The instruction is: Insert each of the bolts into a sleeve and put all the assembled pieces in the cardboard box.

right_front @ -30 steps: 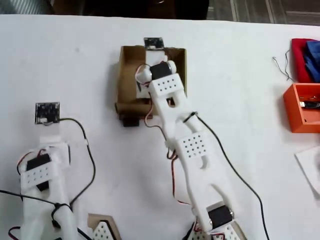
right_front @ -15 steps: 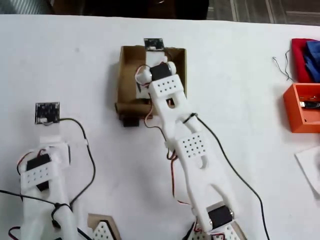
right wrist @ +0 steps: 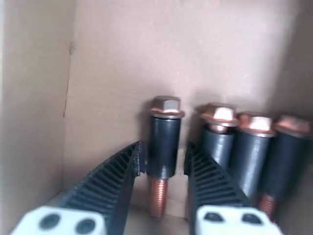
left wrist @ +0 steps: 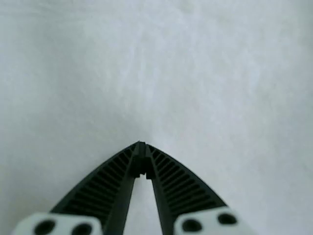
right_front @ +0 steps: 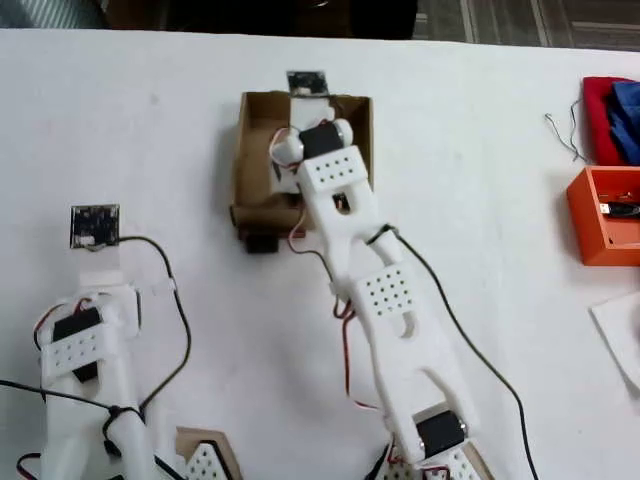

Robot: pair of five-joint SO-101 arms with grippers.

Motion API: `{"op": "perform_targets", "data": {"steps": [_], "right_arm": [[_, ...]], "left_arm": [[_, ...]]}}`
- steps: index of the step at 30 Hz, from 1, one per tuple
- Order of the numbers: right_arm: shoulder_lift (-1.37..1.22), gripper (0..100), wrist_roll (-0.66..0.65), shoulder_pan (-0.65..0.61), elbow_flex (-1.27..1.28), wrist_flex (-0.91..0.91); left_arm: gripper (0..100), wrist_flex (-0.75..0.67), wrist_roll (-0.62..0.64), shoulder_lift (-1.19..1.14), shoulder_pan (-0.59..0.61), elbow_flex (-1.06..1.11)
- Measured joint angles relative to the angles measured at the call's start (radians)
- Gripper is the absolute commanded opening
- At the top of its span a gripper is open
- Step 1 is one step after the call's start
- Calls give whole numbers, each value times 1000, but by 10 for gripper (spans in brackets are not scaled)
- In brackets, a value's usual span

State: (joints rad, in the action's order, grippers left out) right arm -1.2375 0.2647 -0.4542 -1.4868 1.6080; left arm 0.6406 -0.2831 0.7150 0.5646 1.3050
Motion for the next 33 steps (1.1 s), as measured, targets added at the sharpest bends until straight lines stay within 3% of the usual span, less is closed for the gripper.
{"op": "perform_targets", "data": {"steps": [6,9,24,29,33], "right_arm": [[104,117,0,8,0,9],[110,21,0,5,0,9],[44,22,0,-32,-2,0],[55,24,0,-48,-109,117],[160,24,-123,-69,-117,137]], "left_arm": [[27,0,0,0,0,0],[27,0,0,0,0,0],[27,0,0,0,0,0],[27,0,0,0,0,0],[27,0,2,0,0,0]]}}
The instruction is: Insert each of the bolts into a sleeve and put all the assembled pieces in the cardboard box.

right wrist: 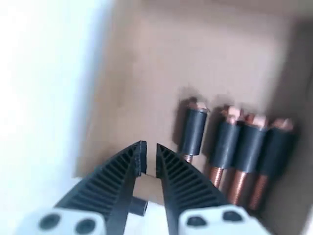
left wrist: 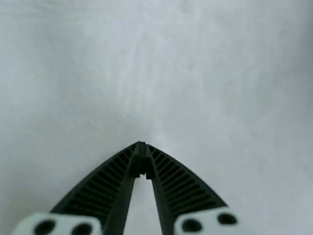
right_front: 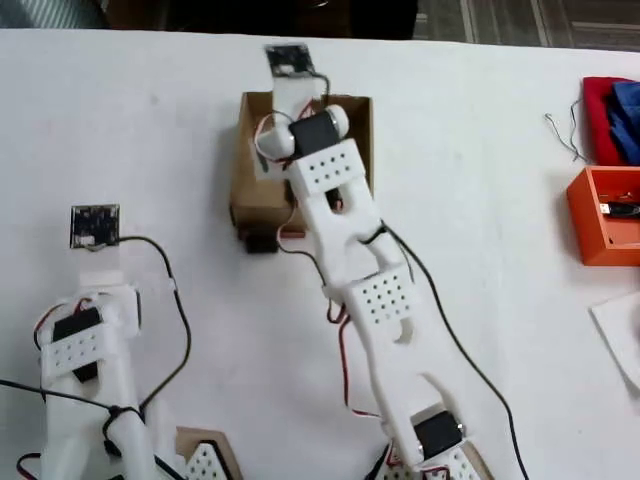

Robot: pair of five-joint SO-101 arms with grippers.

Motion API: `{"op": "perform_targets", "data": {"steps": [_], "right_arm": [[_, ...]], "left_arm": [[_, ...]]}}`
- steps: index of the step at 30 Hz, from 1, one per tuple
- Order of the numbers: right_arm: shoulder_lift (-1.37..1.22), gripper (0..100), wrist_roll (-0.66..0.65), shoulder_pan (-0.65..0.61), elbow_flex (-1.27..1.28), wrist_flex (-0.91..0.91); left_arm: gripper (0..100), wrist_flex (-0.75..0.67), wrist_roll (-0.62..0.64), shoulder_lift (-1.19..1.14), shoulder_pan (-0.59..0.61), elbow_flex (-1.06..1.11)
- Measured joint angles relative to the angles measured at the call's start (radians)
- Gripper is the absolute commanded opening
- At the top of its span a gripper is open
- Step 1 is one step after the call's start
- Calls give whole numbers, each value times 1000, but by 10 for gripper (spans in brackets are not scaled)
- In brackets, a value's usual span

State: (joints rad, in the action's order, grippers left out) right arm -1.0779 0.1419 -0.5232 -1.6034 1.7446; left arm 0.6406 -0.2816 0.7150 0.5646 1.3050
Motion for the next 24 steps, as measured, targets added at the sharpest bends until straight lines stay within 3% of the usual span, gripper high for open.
{"op": "perform_targets", "data": {"steps": [6,12,18,24], "right_arm": [[230,49,-172,-29,244,2],[591,240,-295,-107,756,2],[772,221,-551,-138,1215,-25],[770,220,-784,-137,1415,-207]], "left_arm": [[27,0,2,0,0,0],[27,-2,2,0,0,0],[27,-2,2,0,0,0],[27,-2,2,0,0,0]]}}
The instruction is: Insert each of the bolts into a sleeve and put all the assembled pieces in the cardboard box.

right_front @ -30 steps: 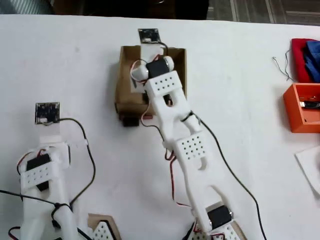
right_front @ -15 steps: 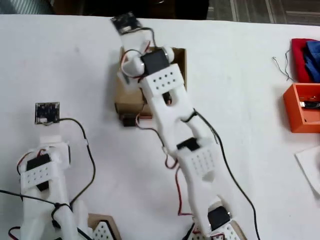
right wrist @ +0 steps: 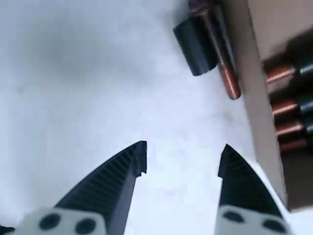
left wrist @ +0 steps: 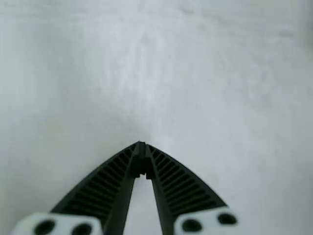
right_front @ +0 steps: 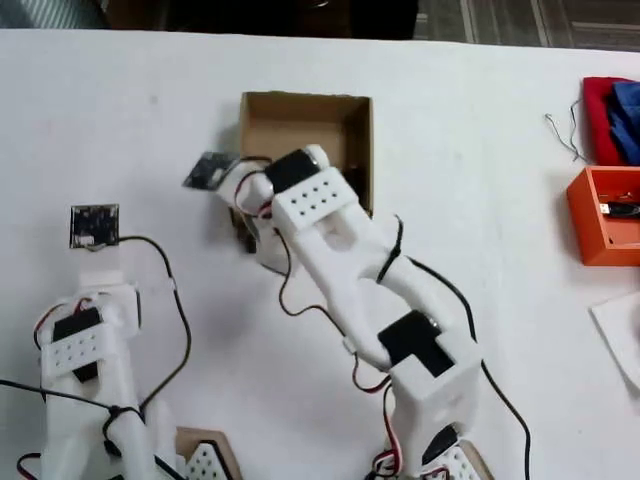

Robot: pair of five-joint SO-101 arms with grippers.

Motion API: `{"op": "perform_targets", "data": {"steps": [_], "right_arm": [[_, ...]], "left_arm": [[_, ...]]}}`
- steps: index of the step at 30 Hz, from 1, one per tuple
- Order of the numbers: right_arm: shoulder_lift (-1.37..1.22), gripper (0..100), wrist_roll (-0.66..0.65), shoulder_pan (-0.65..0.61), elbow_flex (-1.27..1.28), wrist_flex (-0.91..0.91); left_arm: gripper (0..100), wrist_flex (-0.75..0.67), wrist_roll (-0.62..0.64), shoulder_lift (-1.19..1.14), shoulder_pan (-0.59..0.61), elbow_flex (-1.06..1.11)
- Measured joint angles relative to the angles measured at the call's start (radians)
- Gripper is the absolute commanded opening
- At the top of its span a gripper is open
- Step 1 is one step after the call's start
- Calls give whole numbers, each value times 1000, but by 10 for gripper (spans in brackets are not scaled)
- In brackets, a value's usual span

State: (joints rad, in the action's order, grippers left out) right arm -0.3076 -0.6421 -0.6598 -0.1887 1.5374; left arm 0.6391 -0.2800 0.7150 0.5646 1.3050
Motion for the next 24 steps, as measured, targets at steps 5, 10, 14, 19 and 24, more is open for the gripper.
{"op": "perform_targets", "data": {"steps": [5,10,14,19,24], "right_arm": [[-20,220,-133,-2,9,-123],[-78,220,-153,-55,11,-143],[-112,220,-153,-103,11,-155],[-149,220,-153,-106,11,-224],[-164,220,-160,-109,11,-275]], "left_arm": [[27,0,0,0,9,0],[27,-68,163,0,146,0],[27,-160,341,0,215,34],[27,-216,377,0,227,49],[27,-219,377,0,229,49]]}}
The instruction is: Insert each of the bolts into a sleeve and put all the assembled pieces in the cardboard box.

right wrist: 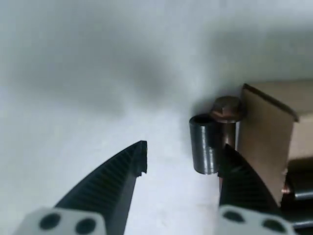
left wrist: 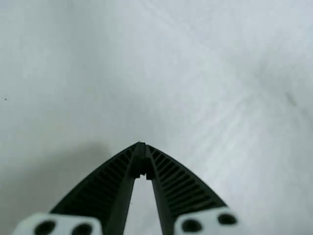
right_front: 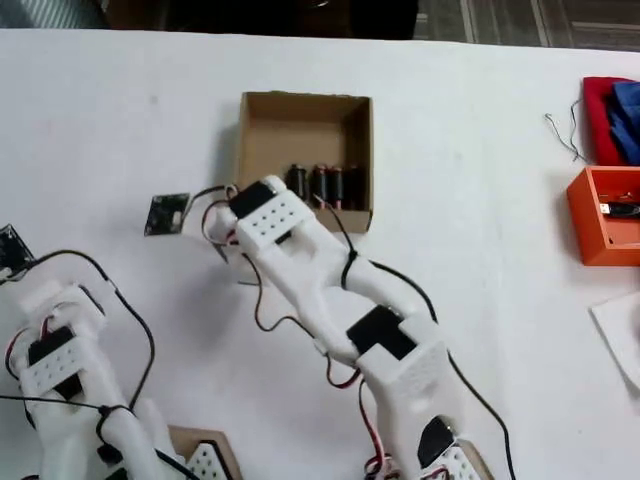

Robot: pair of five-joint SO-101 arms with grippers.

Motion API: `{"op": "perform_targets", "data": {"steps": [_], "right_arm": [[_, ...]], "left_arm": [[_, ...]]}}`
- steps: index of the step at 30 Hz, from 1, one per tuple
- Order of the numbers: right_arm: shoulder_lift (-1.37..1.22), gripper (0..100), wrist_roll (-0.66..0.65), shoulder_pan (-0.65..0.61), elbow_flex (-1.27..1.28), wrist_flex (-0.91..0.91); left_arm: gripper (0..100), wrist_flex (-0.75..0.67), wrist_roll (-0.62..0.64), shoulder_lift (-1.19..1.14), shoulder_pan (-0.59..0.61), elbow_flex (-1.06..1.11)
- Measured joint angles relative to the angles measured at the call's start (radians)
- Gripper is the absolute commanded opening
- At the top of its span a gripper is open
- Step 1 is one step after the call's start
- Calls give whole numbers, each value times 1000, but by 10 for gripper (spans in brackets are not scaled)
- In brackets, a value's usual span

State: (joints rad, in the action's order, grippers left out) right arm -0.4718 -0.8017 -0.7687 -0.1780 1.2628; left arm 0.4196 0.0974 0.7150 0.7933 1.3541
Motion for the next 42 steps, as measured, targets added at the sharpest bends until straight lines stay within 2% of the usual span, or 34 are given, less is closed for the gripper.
{"op": "perform_targets", "data": {"steps": [24,35,42], "right_arm": [[-129,219,0,55,0,-71],[-32,219,0,40,3,66],[12,219,0,41,5,80]], "left_arm": [[27,-5,0,0,0,3],[27,-5,0,0,0,3],[27,-5,0,0,0,3]]}}
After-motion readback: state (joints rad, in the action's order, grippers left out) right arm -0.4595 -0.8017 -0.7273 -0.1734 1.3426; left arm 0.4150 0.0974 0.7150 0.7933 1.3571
